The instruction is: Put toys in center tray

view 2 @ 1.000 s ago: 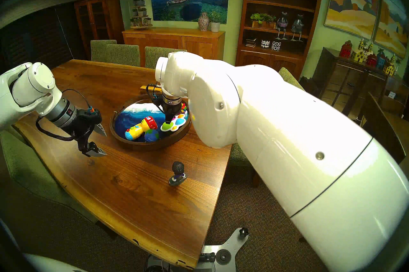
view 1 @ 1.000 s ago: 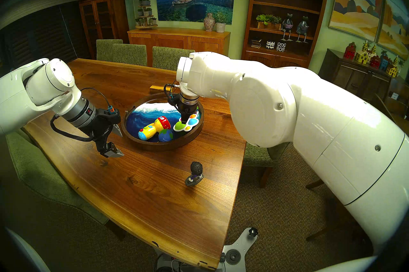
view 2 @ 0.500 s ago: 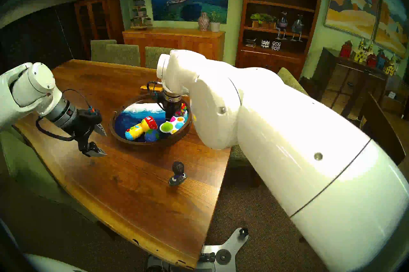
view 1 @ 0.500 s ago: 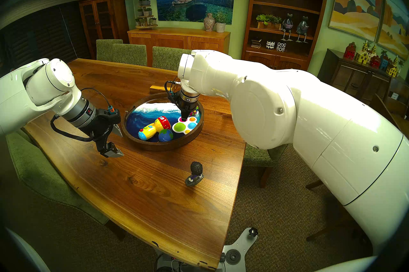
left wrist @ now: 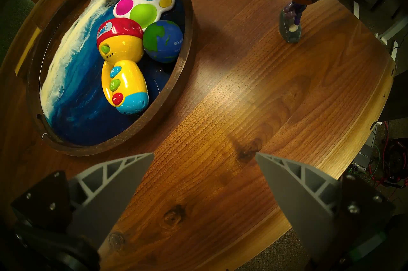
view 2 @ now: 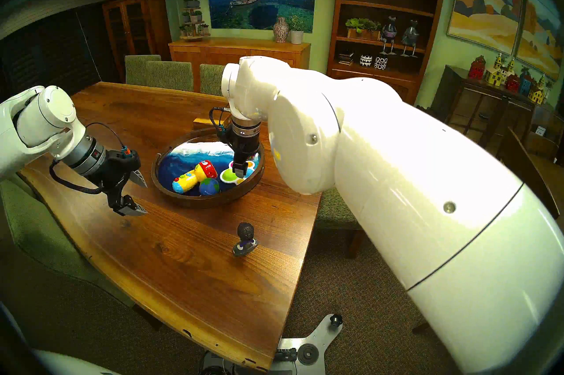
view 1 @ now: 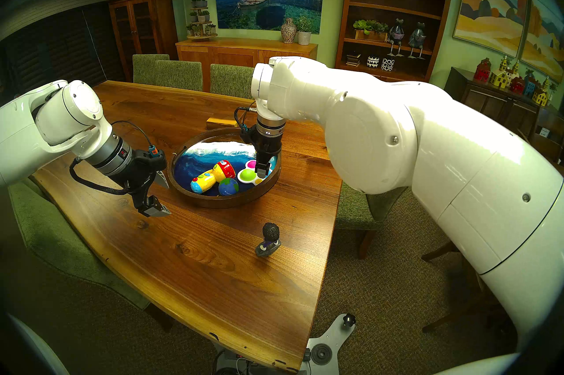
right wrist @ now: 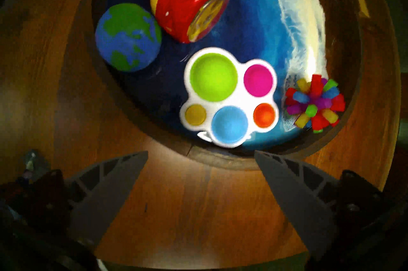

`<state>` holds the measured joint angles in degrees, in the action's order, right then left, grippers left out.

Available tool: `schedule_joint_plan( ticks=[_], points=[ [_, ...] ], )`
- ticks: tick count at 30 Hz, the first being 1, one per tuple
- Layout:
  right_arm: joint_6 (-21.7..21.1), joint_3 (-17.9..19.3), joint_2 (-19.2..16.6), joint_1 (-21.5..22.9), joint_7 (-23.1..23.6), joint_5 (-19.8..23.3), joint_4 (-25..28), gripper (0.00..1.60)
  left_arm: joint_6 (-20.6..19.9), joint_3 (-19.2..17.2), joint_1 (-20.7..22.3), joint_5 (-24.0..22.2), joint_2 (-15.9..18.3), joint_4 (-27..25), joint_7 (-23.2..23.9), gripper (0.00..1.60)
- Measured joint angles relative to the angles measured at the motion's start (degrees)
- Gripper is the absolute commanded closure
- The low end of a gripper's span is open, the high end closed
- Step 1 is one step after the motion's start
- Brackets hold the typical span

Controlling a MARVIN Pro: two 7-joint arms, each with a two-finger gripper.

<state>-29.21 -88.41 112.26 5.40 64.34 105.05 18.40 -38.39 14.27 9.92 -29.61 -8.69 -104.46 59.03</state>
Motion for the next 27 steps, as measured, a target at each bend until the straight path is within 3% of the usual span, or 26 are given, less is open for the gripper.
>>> schedule_joint_plan(
  ticks=[8, 17, 27],
  points=[
    [-2.6, -1.4, 0.0, 2.9, 8.7, -1.3, 2.2, 0.0, 0.0, 0.0, 0.0, 0.0, 0.0, 0.0, 0.0, 0.0],
    [-4.0, -2.3, 1.4, 6.4, 7.9, -2.2, 5.0, 0.0, 0.0, 0.0, 0.0, 0.0, 0.0, 0.0, 0.0, 0.0],
    [-5.8, -1.4, 2.8, 10.4, 6.0, -2.0, 12.7, 0.0, 0.0, 0.1, -0.1, -0.1, 0.0, 0.0, -0.1, 0.0]
  ],
)
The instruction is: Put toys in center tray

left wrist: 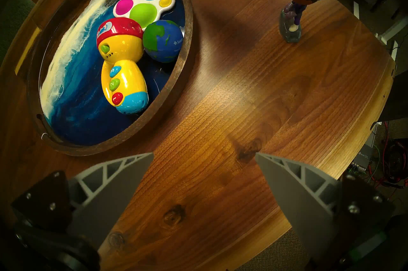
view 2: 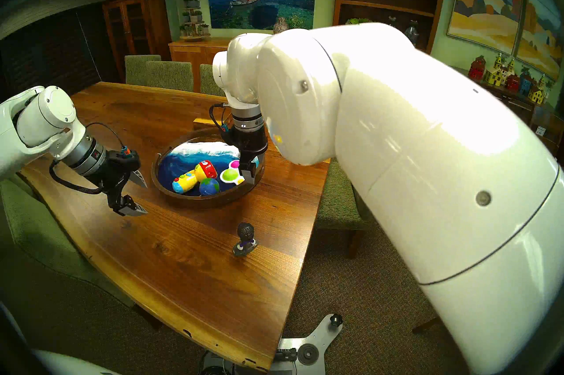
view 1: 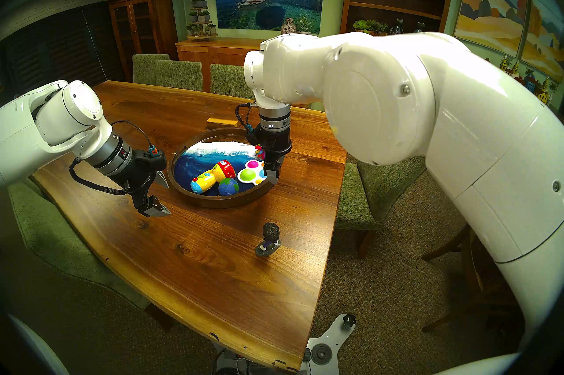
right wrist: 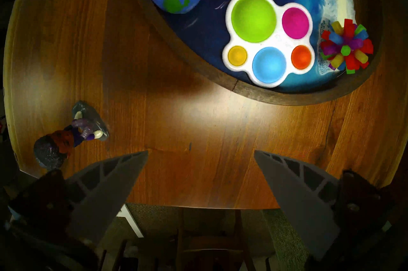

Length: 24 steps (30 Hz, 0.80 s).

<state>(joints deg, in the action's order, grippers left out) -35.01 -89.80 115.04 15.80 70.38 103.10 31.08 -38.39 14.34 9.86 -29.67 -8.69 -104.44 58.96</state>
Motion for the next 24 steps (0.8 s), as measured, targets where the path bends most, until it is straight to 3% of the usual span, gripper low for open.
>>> schedule_joint_plan(
  ticks=[24],
  points=[
    [-3.3, 4.7, 0.0, 9.4, -3.4, 4.2, 17.5, 0.0, 0.0, 0.2, -0.4, 0.0, 0.0, 0.0, -0.2, 0.0]
  ],
)
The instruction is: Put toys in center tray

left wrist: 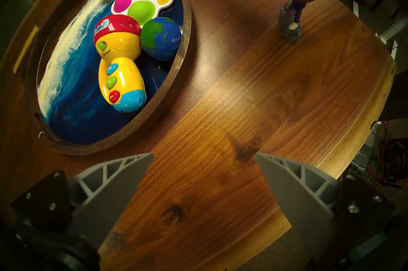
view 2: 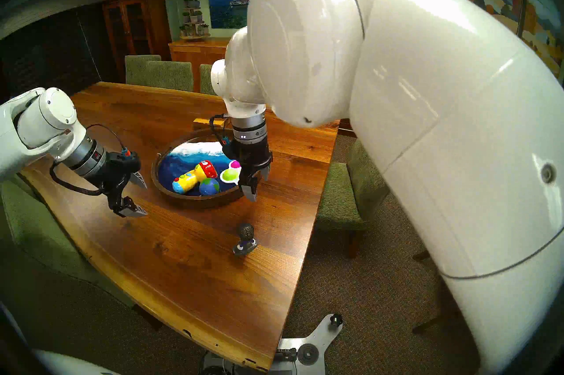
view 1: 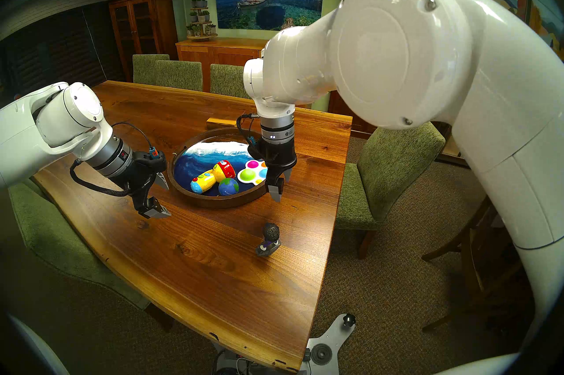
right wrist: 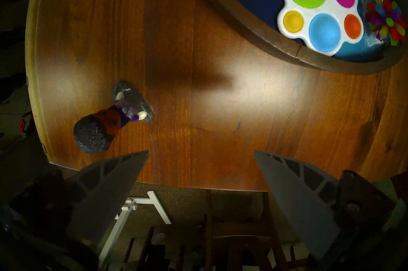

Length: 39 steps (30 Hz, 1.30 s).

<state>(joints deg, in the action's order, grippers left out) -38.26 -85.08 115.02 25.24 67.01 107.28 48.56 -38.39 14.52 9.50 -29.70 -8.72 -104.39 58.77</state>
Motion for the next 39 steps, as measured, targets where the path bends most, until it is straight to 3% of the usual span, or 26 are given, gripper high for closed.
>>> schedule_joint_plan(
  ticks=[23, 39],
  points=[
    [-1.5, 4.2, -1.9, 9.7, -2.0, 5.2, 13.6, 0.0, 0.0, 0.1, -0.3, 0.0, 0.0, 0.0, -0.2, 0.0],
    [-0.1, 11.2, -2.1, 17.1, -1.8, 9.1, 27.5, 0.0, 0.0, 0.1, -0.3, -0.1, -0.1, 0.1, -0.4, 0.0]
  ],
)
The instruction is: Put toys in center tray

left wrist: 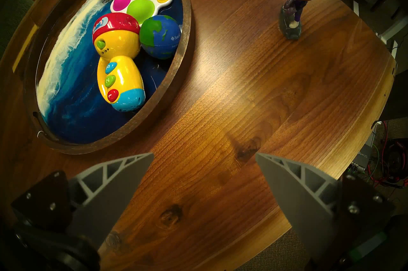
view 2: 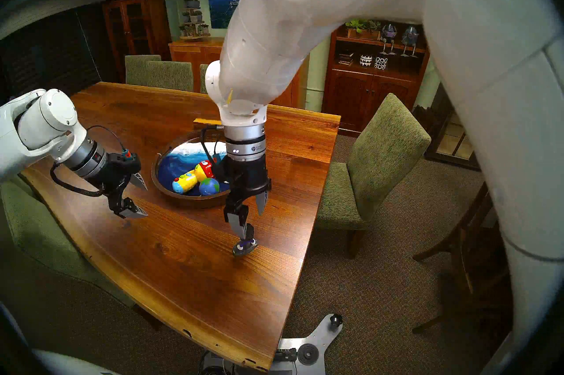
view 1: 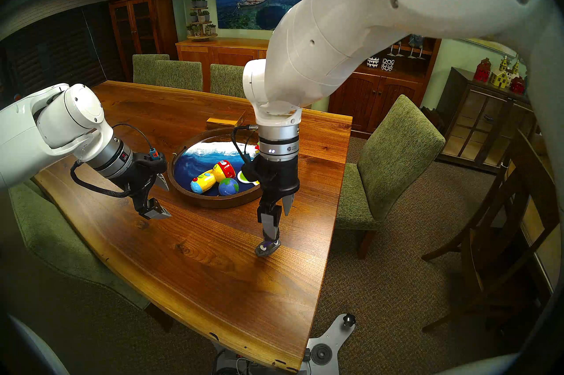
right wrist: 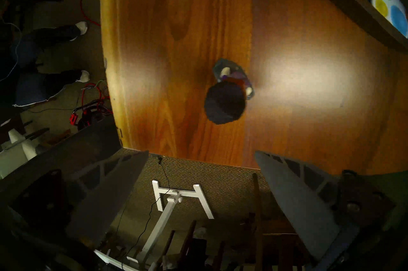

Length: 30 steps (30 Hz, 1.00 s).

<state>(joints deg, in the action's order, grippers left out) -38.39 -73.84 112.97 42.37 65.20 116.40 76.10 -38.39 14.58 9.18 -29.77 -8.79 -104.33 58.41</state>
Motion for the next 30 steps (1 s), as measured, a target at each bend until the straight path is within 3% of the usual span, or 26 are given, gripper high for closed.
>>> schedule_joint_plan(
  ticks=[10, 22, 30],
  points=[
    [2.1, 5.1, -0.1, 4.9, -2.1, 2.1, 9.0, 0.0, 0.0, 0.0, 0.0, 0.0, 0.0, 0.0, 0.0, 0.0],
    [4.5, 8.8, -2.3, 11.3, -11.3, 4.7, 18.7, 0.0, 0.0, -0.1, 0.0, -0.1, 0.0, 0.0, -0.1, 0.0],
    [8.1, 11.2, -4.8, 15.8, -20.6, 7.8, 25.0, 0.0, 0.0, -0.2, 0.1, -0.1, 0.0, 0.0, -0.1, 0.0]
  ],
)
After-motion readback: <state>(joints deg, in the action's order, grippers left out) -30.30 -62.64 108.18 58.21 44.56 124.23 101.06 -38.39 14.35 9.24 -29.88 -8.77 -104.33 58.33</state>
